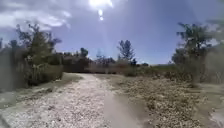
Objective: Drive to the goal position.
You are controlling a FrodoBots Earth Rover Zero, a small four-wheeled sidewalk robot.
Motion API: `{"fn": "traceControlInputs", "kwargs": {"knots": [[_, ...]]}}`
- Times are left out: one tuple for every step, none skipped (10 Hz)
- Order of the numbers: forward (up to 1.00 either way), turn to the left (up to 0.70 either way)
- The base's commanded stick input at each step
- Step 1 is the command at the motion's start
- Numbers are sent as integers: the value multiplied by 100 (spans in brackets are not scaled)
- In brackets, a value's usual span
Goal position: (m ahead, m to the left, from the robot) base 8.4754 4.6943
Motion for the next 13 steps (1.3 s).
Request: {"fn": "traceControlInputs", "kwargs": {"knots": [[70, 0], [70, 0], [70, 0], [70, 0], [70, 0], [70, 0], [70, 0], [70, 0], [70, 0], [70, 0], [70, 0], [70, 0], [70, 0]]}}
